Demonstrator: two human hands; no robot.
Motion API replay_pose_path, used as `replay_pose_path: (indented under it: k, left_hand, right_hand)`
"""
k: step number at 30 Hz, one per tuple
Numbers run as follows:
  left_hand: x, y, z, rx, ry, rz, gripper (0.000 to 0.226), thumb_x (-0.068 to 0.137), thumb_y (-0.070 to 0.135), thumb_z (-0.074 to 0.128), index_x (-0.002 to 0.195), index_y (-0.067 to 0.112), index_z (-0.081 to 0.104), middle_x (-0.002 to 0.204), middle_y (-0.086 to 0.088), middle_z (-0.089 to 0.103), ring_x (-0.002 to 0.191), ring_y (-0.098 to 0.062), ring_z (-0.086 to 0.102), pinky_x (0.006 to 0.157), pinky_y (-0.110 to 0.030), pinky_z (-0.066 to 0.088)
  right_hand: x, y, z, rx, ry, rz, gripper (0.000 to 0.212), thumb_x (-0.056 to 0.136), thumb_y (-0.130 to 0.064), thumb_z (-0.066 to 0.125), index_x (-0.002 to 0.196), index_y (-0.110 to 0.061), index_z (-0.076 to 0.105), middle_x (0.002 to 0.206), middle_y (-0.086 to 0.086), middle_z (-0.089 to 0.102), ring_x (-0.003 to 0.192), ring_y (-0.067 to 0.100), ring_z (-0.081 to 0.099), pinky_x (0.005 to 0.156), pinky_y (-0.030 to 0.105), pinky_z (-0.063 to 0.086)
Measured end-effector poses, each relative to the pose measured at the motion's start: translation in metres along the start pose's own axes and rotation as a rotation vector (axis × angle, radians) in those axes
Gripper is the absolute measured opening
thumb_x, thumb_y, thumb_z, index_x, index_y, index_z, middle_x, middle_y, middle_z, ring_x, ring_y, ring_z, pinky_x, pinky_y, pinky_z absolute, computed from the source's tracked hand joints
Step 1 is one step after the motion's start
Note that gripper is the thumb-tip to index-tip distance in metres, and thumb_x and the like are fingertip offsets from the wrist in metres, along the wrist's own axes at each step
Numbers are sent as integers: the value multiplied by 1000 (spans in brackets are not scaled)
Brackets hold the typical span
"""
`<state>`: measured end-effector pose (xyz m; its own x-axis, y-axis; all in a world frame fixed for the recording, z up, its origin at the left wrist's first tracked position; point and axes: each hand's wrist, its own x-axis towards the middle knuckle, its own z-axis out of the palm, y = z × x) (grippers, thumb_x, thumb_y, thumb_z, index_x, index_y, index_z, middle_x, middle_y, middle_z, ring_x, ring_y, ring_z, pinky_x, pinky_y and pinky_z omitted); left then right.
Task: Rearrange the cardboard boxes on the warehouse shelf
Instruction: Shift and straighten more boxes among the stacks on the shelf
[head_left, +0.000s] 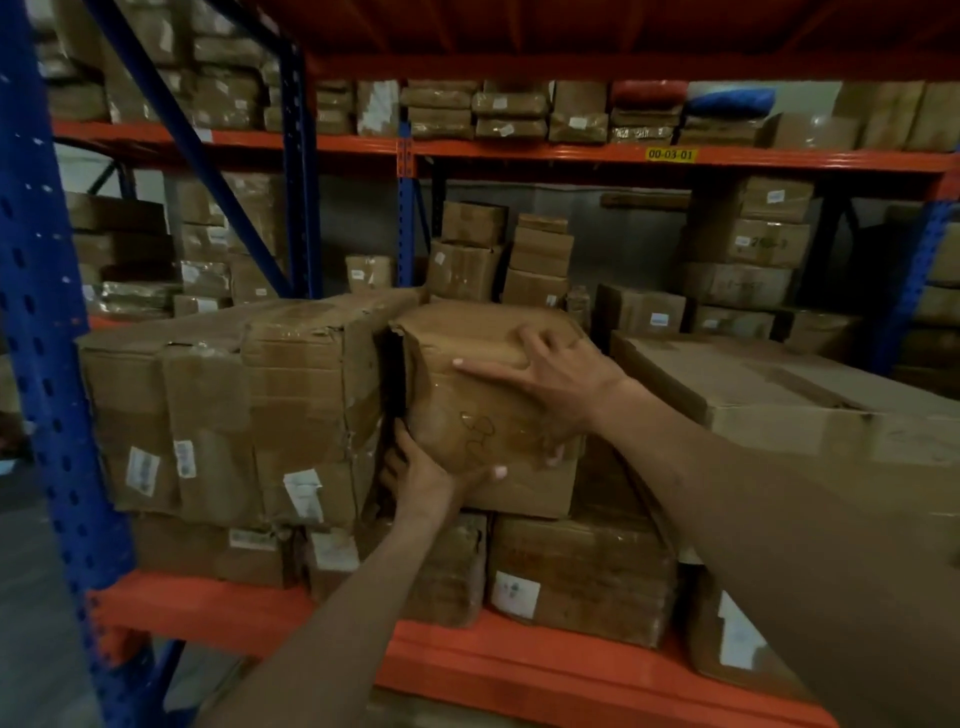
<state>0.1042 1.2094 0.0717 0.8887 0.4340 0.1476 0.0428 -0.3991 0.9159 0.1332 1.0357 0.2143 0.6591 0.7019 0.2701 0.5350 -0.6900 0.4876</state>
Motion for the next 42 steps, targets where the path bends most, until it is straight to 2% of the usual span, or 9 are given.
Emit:
replay_pose_path:
  k: [5, 10, 16, 21, 27, 30, 33, 36, 42]
  left_hand:
    - [8, 8, 10, -20, 100, 128, 144, 25, 91, 73, 147, 44, 10, 158, 5, 11, 143, -37, 13, 111, -64, 19]
    - [27, 26, 8, -340, -65, 159, 133, 23, 65, 94, 139, 49, 29, 144, 3, 36, 131, -21, 39, 100, -43, 44]
    - [46, 87, -46, -128, -142, 400, 106, 28, 52, 97, 121, 50, 47, 118, 20, 53, 110, -6, 53, 88, -30, 47]
    - [24, 134, -48, 365, -203, 602, 105, 49, 41, 95, 141, 35, 44, 142, -3, 37, 132, -30, 39, 108, -49, 38]
    - [23, 121, -54, 431, -299, 557, 116, 50, 44, 95, 146, 46, 29, 162, -5, -14, 146, -42, 10, 116, -54, 22]
    - [32, 126, -52, 452, -354, 538, 135, 44, 49, 95, 151, 55, 12, 160, -3, -30, 149, -37, -1, 118, -52, 17]
    - [41, 129, -49, 381, -369, 559, 130, 41, 54, 95, 150, 51, 24, 164, -6, 8, 148, -33, 16, 117, -54, 25]
    - [49, 125, -45, 249, -396, 560, 112, 45, 43, 97, 144, 39, 43, 146, 1, 45, 134, -23, 42, 106, -40, 41]
    - [44, 119, -40, 191, -355, 571, 104, 48, 40, 97, 141, 28, 50, 138, -2, 55, 129, -22, 49, 109, -46, 42]
  right_hand:
    - [-41, 29, 20, 176, 74, 204, 148, 43, -57, 93, 142, -65, -17, 155, 24, 14, 132, 56, 30, 94, 70, 36]
    - [-67, 36, 31, 305, 123, 361, 143, 48, -62, 89, 141, -65, -19, 158, 21, 10, 136, 52, 27, 97, 70, 35]
    - [-72, -3, 54, 653, 315, 578, 144, 50, -65, 87, 143, -59, -22, 153, 20, 17, 128, 49, 40, 96, 68, 39]
    - [-93, -48, 92, 844, 335, 833, 154, 46, -64, 89, 142, -53, -31, 147, 21, 32, 117, 47, 53, 92, 62, 45]
    - [-83, 10, 49, 637, 420, 607, 146, 48, -61, 90, 142, -59, -22, 158, -6, -22, 147, 40, 8, 102, 65, 37]
    - [-62, 42, 19, 741, 204, 593, 149, 39, -57, 95, 136, -70, -17, 155, -7, -33, 147, 43, 4, 111, 62, 26]
    - [-53, 58, 17, 677, -36, 590, 145, 39, -57, 95, 148, -57, -1, 153, -8, -35, 147, 43, 7, 115, 54, 23]
    - [-51, 55, 24, 683, 17, 631, 132, 42, -56, 94, 150, -44, 21, 153, -13, -15, 143, 40, 20, 114, 47, 28]
    - [-59, 44, 24, 789, 79, 658, 122, 44, -46, 97, 145, -46, 30, 157, 2, 12, 139, 38, 30, 115, 50, 31]
